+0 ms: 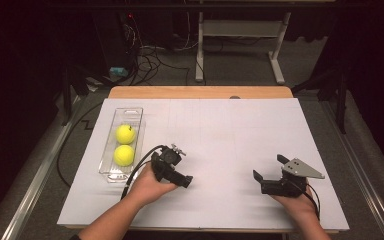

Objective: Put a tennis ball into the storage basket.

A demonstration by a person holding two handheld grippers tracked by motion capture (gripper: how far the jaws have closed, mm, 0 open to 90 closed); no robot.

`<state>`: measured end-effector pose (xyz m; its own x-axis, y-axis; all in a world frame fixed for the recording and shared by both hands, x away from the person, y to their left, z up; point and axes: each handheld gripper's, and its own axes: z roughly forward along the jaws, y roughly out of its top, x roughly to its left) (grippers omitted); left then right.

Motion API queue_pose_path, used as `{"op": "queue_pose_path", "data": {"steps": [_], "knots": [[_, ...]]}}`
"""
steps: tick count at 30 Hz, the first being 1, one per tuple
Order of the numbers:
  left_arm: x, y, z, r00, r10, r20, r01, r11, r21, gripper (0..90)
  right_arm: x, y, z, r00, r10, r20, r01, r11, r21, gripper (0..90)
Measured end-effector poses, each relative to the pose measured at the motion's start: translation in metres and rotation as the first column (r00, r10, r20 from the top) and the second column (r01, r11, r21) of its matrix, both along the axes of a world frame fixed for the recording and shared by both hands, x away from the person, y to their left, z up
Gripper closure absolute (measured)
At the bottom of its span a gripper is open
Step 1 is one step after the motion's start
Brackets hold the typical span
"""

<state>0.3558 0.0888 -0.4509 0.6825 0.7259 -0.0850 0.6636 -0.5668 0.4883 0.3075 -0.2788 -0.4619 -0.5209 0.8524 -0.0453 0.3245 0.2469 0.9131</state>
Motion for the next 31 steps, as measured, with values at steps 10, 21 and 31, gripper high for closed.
{"op": "queue_pose_path", "data": {"steps": [10,21,31], "knots": [[-0.014,0.028,-0.016,0.9838,0.105,0.145,-0.064,0.9627,-0.263,0.4,-0.003,0.003,0.0,1.0,0.001,0.001,-0.001,1.0,0.007,0.0],[-0.036,0.043,-0.001,0.9181,0.132,0.374,0.051,0.8952,-0.443,0.2,-0.014,0.014,-0.001,1.0,-0.001,0.006,0.001,1.0,0.015,0.0],[-0.04,0.054,0.001,0.9228,0.158,0.351,0.044,0.8624,-0.504,0.0,-0.032,0.001,0.007,0.9982,-0.041,0.045,0.038,0.997,0.066,0.0]]}}
